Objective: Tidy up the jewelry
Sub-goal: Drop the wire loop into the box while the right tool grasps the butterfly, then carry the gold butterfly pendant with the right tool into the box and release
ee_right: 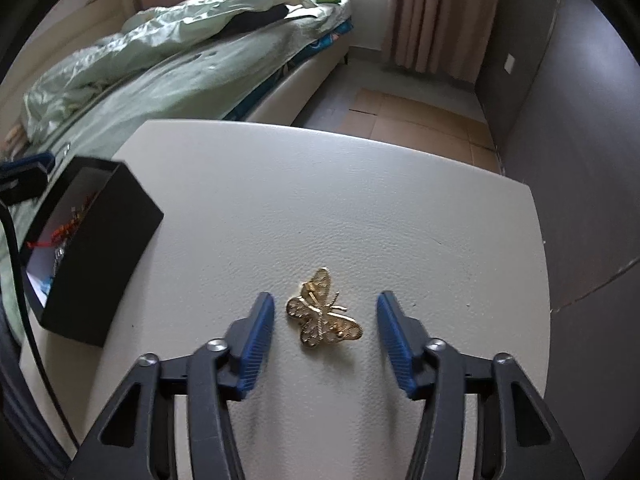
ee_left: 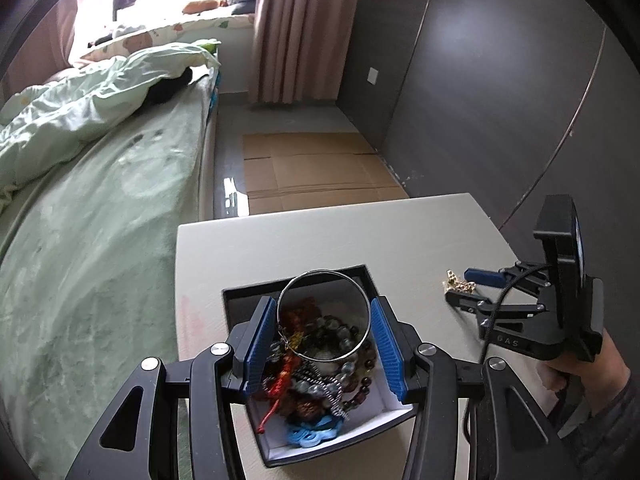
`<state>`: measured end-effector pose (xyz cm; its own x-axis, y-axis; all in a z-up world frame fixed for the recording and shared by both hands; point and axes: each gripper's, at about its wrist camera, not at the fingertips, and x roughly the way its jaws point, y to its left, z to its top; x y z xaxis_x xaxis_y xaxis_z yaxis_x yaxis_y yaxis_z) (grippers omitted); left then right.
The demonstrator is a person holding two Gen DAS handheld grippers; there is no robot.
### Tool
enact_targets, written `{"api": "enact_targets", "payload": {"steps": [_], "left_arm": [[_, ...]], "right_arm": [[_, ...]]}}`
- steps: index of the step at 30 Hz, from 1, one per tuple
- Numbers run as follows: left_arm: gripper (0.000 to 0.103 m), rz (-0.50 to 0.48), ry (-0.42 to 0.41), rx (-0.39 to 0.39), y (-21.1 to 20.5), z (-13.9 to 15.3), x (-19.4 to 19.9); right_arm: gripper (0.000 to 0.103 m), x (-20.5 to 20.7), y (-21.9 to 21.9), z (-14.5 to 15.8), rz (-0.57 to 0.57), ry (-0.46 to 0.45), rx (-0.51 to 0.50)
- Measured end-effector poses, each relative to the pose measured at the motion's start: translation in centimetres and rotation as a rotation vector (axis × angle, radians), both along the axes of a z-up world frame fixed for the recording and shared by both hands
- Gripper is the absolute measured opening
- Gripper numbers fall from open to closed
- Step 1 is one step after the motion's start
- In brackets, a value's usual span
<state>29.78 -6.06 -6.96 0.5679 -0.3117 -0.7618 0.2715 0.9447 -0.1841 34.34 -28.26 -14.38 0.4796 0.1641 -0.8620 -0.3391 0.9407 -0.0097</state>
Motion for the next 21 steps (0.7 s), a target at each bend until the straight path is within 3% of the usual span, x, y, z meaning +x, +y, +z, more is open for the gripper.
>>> {"api": "enact_targets", "payload": {"steps": [2, 6, 7, 8, 14, 21], "left_arm": [[0.05, 0.008, 0.003, 0.001, 0.4, 0.0, -0.2], [0.05, 0.025, 0.004, 0.0, 1.2, -0.1, -0.5], [0.05, 0.03, 0.006, -0.002, 1.4, -0.1, -0.6], [0.05, 0.038, 0.009, -0.007, 1.8, -0.2, -0.7], [0.05, 0.058, 0.029, -0.02, 2.8, -1.0, -0.6], [0.054, 0.015, 0.036, -0.038, 2.2, -1.2, -0.8]], "right_arm": [[0.031, -0.3, 0.3, 0.1, 0.013, 0.002, 0.005], [0.028, -1.0, 0.2, 0.2, 0.025, 0.022, 0.051], [0.017, -1.1, -0.1, 0.3, 0.025, 0.035, 0.088], [0.014, -1.2, -0.5, 0.5, 0.02, 0.044, 0.132], [0.014, -1.4, -1.1, 0.4, -0.002, 0.07, 0.199], [0.014, -1.7, -0.3, 2.9, -0.005, 0.017, 0.3]]}}
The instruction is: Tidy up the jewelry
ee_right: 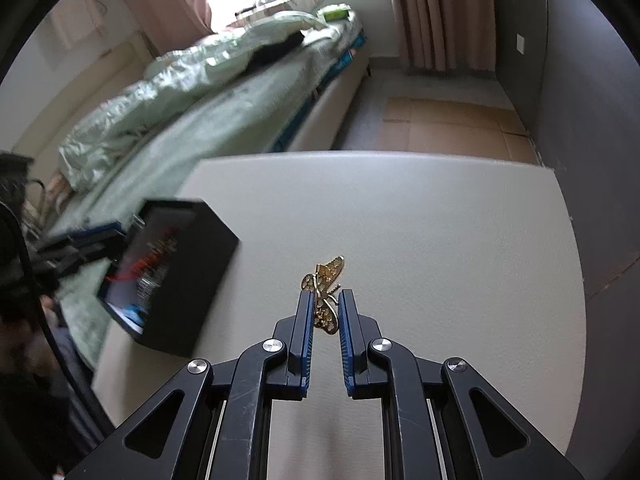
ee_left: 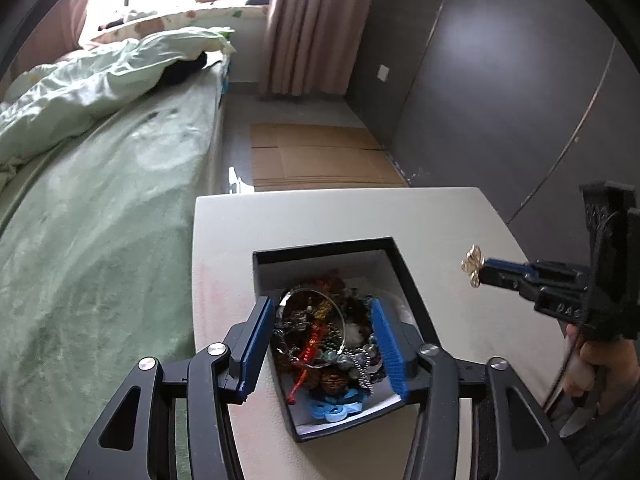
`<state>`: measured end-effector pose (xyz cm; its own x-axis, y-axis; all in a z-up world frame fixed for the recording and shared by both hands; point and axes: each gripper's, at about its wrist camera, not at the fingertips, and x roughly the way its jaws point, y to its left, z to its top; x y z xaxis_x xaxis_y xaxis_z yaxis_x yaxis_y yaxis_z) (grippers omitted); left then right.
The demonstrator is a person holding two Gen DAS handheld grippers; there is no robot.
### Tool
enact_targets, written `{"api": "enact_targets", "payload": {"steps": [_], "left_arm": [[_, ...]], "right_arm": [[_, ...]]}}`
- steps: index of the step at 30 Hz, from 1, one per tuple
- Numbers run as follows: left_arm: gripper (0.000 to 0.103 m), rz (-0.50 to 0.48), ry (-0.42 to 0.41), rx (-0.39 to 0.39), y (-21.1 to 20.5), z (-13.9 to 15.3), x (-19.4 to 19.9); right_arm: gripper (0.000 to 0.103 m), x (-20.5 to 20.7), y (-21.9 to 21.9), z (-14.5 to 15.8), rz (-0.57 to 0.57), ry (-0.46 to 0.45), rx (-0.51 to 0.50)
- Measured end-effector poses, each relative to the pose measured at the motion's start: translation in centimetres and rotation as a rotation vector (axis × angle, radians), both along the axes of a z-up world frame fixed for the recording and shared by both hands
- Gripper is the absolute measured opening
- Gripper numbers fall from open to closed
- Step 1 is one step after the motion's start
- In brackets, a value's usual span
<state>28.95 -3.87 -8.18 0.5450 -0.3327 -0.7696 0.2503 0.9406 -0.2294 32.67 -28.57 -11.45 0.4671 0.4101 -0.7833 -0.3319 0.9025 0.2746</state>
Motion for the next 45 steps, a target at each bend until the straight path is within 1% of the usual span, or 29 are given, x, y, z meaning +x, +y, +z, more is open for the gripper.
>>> {"api": "enact_targets", "payload": {"steps": [2, 4, 11, 14, 17, 20, 21, 22, 23, 25, 26, 27, 28, 33, 35, 36, 37, 39, 41, 42, 43, 45], "left_arm": [[0.055, -0.007, 0.031, -0.032, 0.1, -0.1, 0.3], [0.055, 0.002, 0.04, -0.048, 0.5, 0.0, 0.4], [0.06, 0.038, 0.019, -0.072, 2.3, 1.1, -0.2], [0.061, 0.048, 0.006, -0.073, 3.0, 1.6, -0.7], [0.067, 0.058, -0.001, -0.081, 3.5, 1.8, -0.9], [0.068, 0.09, -0.016, -0.088, 4.2, 2.1, -1.2], [0.069, 0.095, -0.019, -0.091, 4.2, 2.3, -1.2], [0.072, 0.1, -0.025, -0.094, 4.4, 2.5, -1.4], [0.074, 0.104, -0.03, -0.095, 4.5, 2.8, -1.6], [0.082, 0.108, -0.037, -0.094, 4.5, 3.2, -1.9], [0.083, 0.109, -0.043, -0.091, 4.4, 3.5, -2.1], [0.084, 0.109, -0.047, -0.089, 4.3, 3.8, -2.4], [0.086, 0.108, -0.053, -0.086, 4.2, 4.2, -2.8], [0.095, 0.101, -0.075, -0.089, 4.0, 5.7, -4.7], [0.097, 0.1, -0.08, -0.089, 3.7, 6.3, -5.6], [0.098, 0.098, -0.082, -0.089, 3.6, 6.6, -6.0], [0.098, 0.095, -0.087, -0.088, 3.4, 7.0, -6.5], [0.099, 0.094, -0.097, -0.08, 3.1, 7.5, -7.4], [0.1, 0.094, -0.109, -0.074, 2.7, 8.1, -8.3], [0.1, 0.093, -0.111, -0.072, 2.5, 8.4, -8.7], [0.1, 0.091, -0.118, -0.069, 2.2, 8.8, -9.3], [0.101, 0.085, -0.134, -0.063, 1.8, 9.4, -10.2]], "right_arm": [[0.014, -0.2, 0.6, 1.0, 0.013, -0.025, 0.04], [0.014, -0.3, 1.4, 2.0, 0.03, -0.052, 0.078], [0.014, -0.3, 4.1, 3.9, 0.08, -0.091, 0.185], [0.014, -0.5, 5.4, 4.2, 0.115, -0.096, 0.209], [0.014, -0.6, 6.8, 4.2, 0.144, -0.095, 0.223], [0.014, -0.3, 8.0, 4.1, 0.156, -0.078, 0.231], [0.016, 0.0, 8.4, 4.0, 0.166, -0.057, 0.233], [0.025, 0.1, 8.7, 3.9, 0.16, -0.034, 0.222], [0.029, 0.2, 8.8, 4.0, 0.14, -0.019, 0.2], [0.041, -0.3, 8.6, 5.0, 0.112, -0.044, 0.181], [0.045, -0.7, 8.4, 5.8, 0.103, -0.07, 0.18], [0.054, -1.0, 8.1, 6.1, 0.095, -0.079, 0.18], [0.057, -1.3, 7.8, 6.4, 0.085, -0.086, 0.178], [0.057, -3.3, 6.4, 7.5, 0.035, -0.104, 0.155], [0.063, -4.1, 5.6, 8.0, 0.008, -0.109, 0.158], [0.069, -4.7, 5.2, 8.3, -0.011, -0.114, 0.158], [0.072, -5.2, 4.8, 8.6, -0.023, -0.124, 0.162], [0.073, -6.5, 4.2, 9.2, -0.036, -0.14, 0.169], [0.078, -8.1, 3.4, 9.7, -0.047, -0.152, 0.184], [0.084, -8.6, 3.1, 9.8, -0.047, -0.152, 0.197], [0.087, -9.2, 2.8, 9.9, -0.049, -0.151, 0.207], [0.088, -10.3, 2.1, 10.3, -0.07, -0.159, 0.2]]}}
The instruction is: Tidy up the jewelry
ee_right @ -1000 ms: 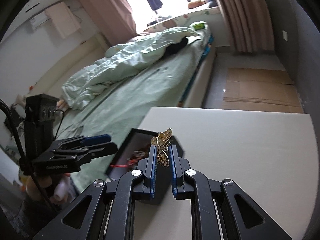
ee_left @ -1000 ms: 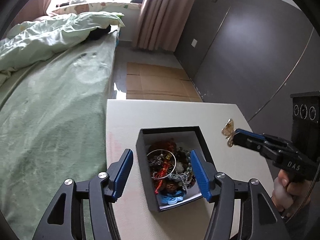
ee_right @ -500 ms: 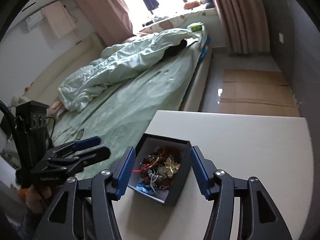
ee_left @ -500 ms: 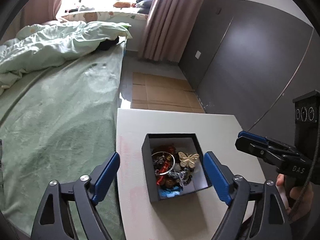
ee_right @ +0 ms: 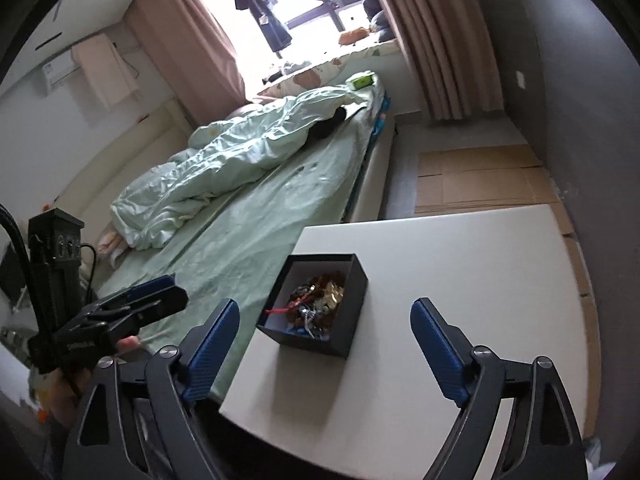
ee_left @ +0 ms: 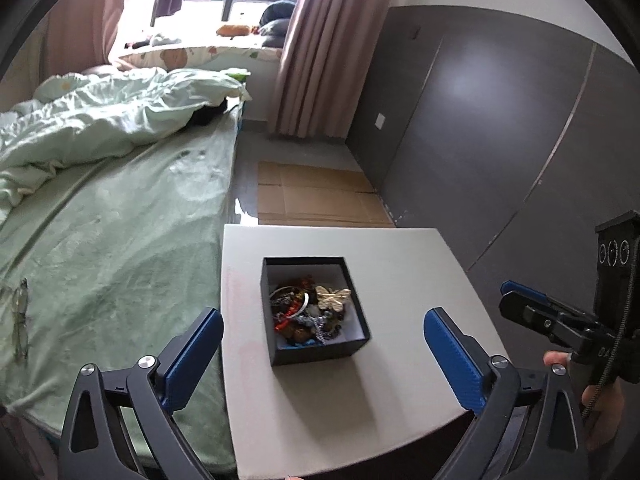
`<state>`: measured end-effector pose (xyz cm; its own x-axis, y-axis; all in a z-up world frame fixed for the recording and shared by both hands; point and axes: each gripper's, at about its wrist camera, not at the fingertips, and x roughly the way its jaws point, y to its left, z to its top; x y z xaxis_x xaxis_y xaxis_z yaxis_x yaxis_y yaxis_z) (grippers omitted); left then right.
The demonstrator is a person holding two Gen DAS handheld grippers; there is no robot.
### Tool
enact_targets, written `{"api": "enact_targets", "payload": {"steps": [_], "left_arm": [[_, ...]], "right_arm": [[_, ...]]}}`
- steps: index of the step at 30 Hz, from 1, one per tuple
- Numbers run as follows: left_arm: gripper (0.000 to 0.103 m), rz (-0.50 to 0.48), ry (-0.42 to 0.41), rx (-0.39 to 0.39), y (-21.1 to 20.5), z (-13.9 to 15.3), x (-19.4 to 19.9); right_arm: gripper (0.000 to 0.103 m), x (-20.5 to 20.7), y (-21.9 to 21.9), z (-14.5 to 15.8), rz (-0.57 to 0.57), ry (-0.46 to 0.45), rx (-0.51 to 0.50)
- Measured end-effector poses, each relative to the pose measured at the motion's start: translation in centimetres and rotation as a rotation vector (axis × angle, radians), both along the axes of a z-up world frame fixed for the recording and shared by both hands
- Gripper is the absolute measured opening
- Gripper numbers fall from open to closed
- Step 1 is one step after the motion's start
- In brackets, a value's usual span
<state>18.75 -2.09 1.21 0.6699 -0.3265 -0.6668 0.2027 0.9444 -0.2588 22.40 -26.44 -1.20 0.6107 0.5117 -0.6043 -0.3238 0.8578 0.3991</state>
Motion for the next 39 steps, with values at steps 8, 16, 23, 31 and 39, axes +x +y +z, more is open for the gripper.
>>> {"api": "enact_targets", "payload": {"steps": [8, 16, 23, 31, 39], "left_arm": [[0.103, 0.013, -0.064, 0.021, -1.4, 2.6, -4.5], [0.103, 0.007, -0.095, 0.028, -2.2, 3.6, -9.4], [0.103, 0.014, -0.111, 0.021, -2.4, 4.2, -13.4], [0.103, -0.007, -0.133, 0.022, -2.8, 5.2, -16.5], [0.103, 0.005, -0.142, 0.025, -2.7, 5.8, -18.7]], "right_arm": [[0.103, -5.1, -2.3, 0.7, -0.081, -0.007, 0.014], [0.103, -10.1, -3.4, 1.9, -0.112, -0.033, 0.019], [0.103, -13.5, -3.8, 3.3, -0.131, -0.066, 0.001], [0.103, -16.7, -3.9, 5.0, -0.123, -0.11, 0.001], [0.103, -18.8, -3.7, 5.4, -0.119, -0.127, -0.005]]}}
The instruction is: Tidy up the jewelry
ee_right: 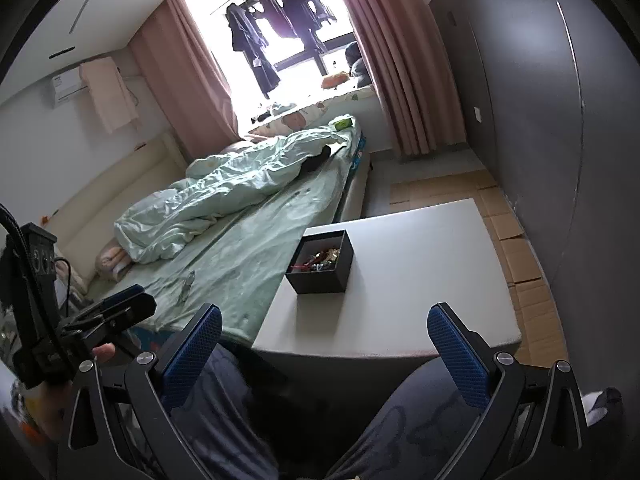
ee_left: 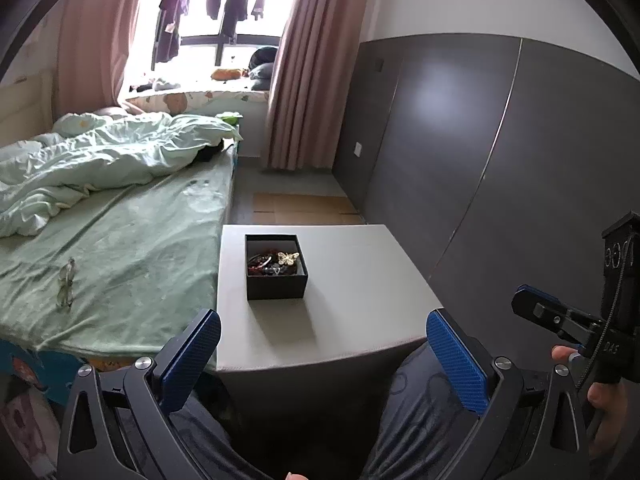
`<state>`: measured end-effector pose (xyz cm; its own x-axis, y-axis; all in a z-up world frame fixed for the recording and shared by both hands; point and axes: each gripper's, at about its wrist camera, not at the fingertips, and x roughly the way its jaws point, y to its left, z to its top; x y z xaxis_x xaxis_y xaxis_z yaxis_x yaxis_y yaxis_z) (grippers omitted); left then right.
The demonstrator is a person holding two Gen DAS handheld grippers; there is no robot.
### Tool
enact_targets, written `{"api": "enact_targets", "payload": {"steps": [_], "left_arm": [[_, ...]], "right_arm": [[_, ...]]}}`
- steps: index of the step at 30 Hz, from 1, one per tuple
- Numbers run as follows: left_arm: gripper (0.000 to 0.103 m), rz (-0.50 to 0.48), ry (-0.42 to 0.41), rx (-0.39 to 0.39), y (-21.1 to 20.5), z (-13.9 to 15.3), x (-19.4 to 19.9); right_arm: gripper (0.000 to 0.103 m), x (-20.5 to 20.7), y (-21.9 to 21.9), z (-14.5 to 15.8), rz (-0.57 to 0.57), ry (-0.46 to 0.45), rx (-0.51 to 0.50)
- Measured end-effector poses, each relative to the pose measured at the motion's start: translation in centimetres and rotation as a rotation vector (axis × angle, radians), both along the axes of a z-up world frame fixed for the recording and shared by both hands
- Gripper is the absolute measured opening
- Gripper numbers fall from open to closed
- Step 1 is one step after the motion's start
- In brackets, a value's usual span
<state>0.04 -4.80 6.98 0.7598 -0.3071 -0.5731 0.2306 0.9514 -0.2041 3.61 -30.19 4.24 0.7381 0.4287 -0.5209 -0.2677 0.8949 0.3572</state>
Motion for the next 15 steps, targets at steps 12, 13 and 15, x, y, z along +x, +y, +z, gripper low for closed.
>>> {"api": "enact_targets", "payload": {"steps": [12, 13, 15], "left_arm": [[0.103, 0.009, -0.024, 0.006, -0.2, 0.8, -2.1], [0.103, 0.007, -0.025, 0.006, -0.2, 0.8, -2.2], [0.103, 0.001, -0.031, 0.009, -0.3, 0.8, -2.4]], "right_arm": [[0.103, -2.3, 0.2, 0.8, 0.009, -0.032, -0.002], [0.103, -2.4, 0.2, 0.9, 0.009, -0.033, -0.001], [0.103, -2.6, 0.1, 0.9, 0.003, -0.036, 0.002]]}}
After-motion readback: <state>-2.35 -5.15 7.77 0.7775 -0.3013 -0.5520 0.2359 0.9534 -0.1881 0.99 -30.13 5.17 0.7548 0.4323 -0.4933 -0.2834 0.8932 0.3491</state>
